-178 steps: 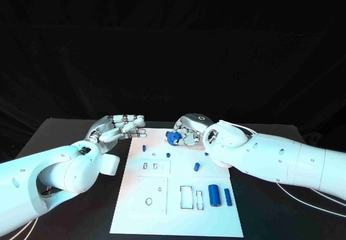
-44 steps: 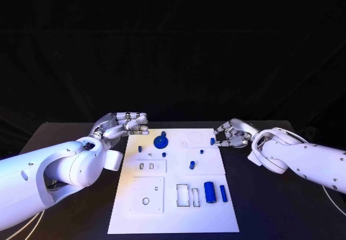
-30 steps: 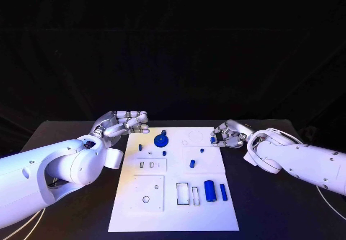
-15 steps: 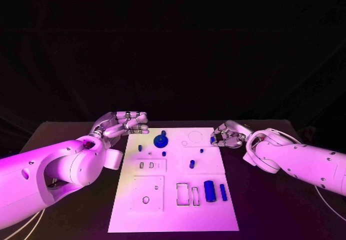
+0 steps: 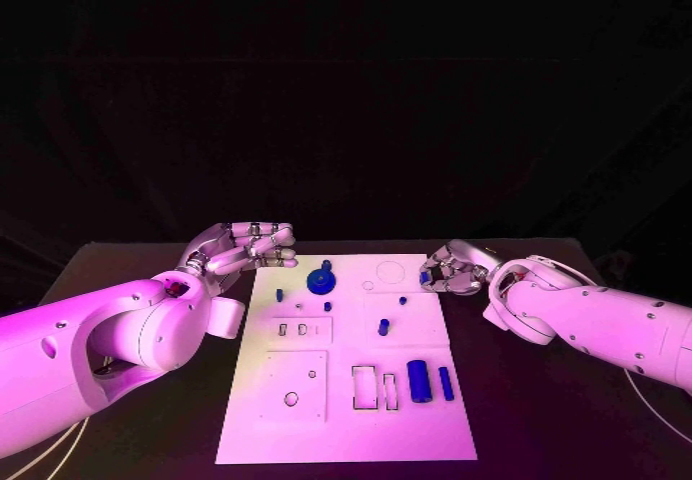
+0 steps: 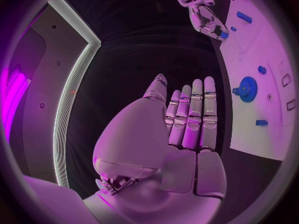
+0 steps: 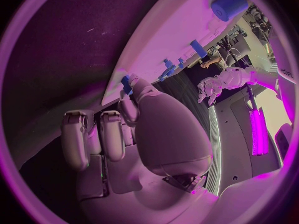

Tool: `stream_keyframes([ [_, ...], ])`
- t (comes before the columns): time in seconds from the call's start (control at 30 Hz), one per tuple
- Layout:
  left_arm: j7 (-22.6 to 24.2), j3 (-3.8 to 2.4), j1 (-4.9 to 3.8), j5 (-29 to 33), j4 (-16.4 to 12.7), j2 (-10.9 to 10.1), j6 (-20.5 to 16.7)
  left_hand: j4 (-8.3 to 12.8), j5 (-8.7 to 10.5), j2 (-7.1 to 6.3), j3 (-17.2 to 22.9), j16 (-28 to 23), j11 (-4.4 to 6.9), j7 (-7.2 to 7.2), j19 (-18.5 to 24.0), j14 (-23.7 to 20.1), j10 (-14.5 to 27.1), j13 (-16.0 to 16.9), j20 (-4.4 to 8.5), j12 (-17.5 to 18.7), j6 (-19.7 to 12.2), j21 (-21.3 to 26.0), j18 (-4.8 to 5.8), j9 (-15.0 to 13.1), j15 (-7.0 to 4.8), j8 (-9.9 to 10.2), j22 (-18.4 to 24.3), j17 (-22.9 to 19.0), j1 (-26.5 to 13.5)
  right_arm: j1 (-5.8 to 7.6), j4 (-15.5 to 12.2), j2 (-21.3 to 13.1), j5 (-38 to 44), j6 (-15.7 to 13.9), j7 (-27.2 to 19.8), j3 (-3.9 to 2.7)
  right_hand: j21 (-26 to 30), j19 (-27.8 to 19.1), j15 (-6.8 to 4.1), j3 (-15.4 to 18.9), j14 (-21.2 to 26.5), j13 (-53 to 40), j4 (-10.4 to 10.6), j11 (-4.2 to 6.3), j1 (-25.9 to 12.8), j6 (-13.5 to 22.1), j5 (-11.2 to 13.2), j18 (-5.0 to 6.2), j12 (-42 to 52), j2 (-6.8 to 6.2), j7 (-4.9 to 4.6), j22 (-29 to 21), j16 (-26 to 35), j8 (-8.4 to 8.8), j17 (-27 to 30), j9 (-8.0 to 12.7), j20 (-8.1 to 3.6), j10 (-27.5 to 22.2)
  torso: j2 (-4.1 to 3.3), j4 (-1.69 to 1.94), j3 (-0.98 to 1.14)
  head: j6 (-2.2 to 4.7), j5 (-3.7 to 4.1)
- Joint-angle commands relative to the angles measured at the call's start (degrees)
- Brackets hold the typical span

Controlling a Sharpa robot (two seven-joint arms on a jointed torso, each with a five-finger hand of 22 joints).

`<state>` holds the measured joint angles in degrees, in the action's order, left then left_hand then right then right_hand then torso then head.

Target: Assemble the parts on the task board

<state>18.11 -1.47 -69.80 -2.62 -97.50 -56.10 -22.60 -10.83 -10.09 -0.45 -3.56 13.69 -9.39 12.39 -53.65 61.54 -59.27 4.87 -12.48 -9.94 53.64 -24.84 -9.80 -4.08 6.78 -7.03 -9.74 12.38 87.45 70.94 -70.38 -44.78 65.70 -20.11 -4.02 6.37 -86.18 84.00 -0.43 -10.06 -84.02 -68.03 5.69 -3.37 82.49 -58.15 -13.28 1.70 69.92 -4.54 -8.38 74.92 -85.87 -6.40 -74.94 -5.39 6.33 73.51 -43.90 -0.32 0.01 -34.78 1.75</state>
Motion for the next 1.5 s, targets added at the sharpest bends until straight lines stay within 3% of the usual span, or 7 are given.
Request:
stream_keyframes([
  [0.03, 0.06, -0.04, -0.04, 0.11, -0.06, 0.11, 0.96, 0.25, -0.01, 0.08, 0.01, -0.22, 0.02, 0.21, 0.55, -0.41, 0.54, 0.04, -0.04, 0.30, -0.11, -0.20, -0.64, -0.01, -0.18, 0.30, 0.04, 0.09, 0.46, -0.05, 0.08, 0.19, 0.62, 0.71, 0.67, 0.01, -0.37, 3.01, -0.21, -0.27, -4.39, -0.12, 0.01, -0.02, -0.29, -0.44, 0.28, -0.56, 0.39, 0.21, 0.05, 11.91, -0.24, -0.22, -8.66, -0.03, -0.60, 0.49, 0.00, -0.02, 0.00, -0.01, -0.04],
  [0.27, 0.01, -0.04, -0.04, 0.11, -0.06, 0.09, 0.96, 0.25, -0.01, 0.08, 0.01, -0.23, 0.01, 0.23, 0.56, -0.41, 0.56, 0.04, -0.04, 0.31, -0.13, -0.20, -0.64, -0.01, -0.17, 0.31, 0.04, 0.10, 0.46, -0.05, 0.17, 0.44, 0.58, -0.14, 0.53, 0.01, -0.81, 3.42, -0.71, -1.39, -4.48, -1.01, -0.27, 0.66, -0.46, -2.91, 0.12, -0.71, 1.27, 0.77, 0.92, 12.35, -0.39, -1.56, -8.92, -0.43, -0.98, 1.35, 0.00, 0.00, 0.00, -0.01, -0.08],
  [0.5, -0.05, -0.04, -0.04, 0.11, 0.01, 0.09, 0.97, 0.26, 0.00, 0.09, 0.02, -0.25, -0.03, 0.27, 0.58, -0.43, 0.61, 0.03, -0.05, 0.35, -0.21, -0.21, -0.64, 0.01, -0.15, 0.37, 0.04, 0.11, 0.47, -0.06, -0.20, 0.36, 0.29, -3.78, -0.06, 0.01, -1.72, 4.22, -1.82, -3.15, -4.62, -2.54, -1.04, 1.97, -0.37, -5.81, -1.35, -1.01, 2.68, 2.01, 2.45, 13.21, -0.67, -3.67, -9.38, -1.40, -1.95, 2.93, 0.02, 0.00, 0.02, 0.04, -0.18],
  [0.83, -0.24, -0.03, -0.04, 0.11, 0.20, 0.08, 1.03, 0.27, 0.00, 0.12, 0.03, -0.26, -0.05, 0.30, 0.59, -0.44, 0.65, 0.02, -0.05, 0.38, -0.27, -0.23, -0.63, 0.02, -0.14, 0.41, 0.03, 0.13, 0.49, 0.62, -4.80, -1.20, 1.41, -7.30, 1.95, -0.20, -2.14, 4.58, -2.12, -4.78, -4.71, -3.14, -1.94, 2.19, -0.15, -5.60, -1.01, -1.15, 3.10, 2.67, 2.59, 13.61, -0.85, -4.04, -9.68, -1.72, -2.40, 3.53, 0.17, -0.14, -0.04, 0.20, -0.35],
  [1.0, -0.34, -0.03, -0.03, 0.11, 0.42, 0.17, 1.08, 0.28, 0.00, 0.13, 0.05, -0.27, -0.07, 0.32, 0.60, -0.44, 0.69, 0.02, -0.05, 0.40, -0.31, -0.23, -0.63, 0.03, -0.13, 0.44, 0.03, 0.14, 0.51, 1.66, -9.34, -1.51, 1.78, -6.80, 5.31, -0.27, -2.16, 4.61, -2.08, -5.26, -4.74, -3.02, -2.14, 2.09, -0.28, -5.22, -1.06, -1.16, 2.91, 2.76, 2.45, 13.63, -0.92, -3.97, -9.81, -1.76, -2.44, 3.43, 0.39, -0.22, -0.13, 0.06, -0.61],
  [1.2, -0.44, 0.00, -0.02, 0.25, 1.32, 0.74, 1.43, 0.31, 0.00, 0.14, 0.06, -0.28, -0.08, 0.33, 0.61, -0.45, 0.72, 0.02, -0.05, 0.42, -0.35, -0.24, -0.63, 0.03, -0.12, 0.46, 0.03, 0.15, 0.55, 2.37, -15.24, 0.43, 8.41, -3.59, 15.04, -0.29, -2.01, 4.48, -1.90, -6.09, -4.70, -2.49, -2.17, 1.87, -1.27, -4.55, -1.45, -1.12, 2.24, 2.72, 2.22, 13.53, -0.83, -3.90, -9.68, -1.87, -2.35, 2.96, 0.89, -0.18, -0.21, -0.52, -1.16],
  [1.5, -0.27, 0.05, 0.03, 0.38, 2.37, 1.86, 1.71, 0.31, 0.03, 0.08, 0.01, -0.33, -0.12, 0.38, 0.64, -0.48, 0.78, 0.02, -0.06, 0.46, -0.43, -0.27, -0.63, 0.04, -0.08, 0.52, 0.03, 0.19, 0.49, 2.14, -18.03, 7.45, 14.23, -1.83, 21.72, -0.02, -2.14, 4.60, -1.86, -6.24, -4.71, -2.73, -1.99, 1.83, -2.06, -4.44, -1.10, -1.16, 2.43, 2.54, 2.20, 13.65, -0.86, -3.98, -9.74, -1.97, -2.29, 3.16, 1.46, 0.03, -0.33, -1.82, -3.08],
])
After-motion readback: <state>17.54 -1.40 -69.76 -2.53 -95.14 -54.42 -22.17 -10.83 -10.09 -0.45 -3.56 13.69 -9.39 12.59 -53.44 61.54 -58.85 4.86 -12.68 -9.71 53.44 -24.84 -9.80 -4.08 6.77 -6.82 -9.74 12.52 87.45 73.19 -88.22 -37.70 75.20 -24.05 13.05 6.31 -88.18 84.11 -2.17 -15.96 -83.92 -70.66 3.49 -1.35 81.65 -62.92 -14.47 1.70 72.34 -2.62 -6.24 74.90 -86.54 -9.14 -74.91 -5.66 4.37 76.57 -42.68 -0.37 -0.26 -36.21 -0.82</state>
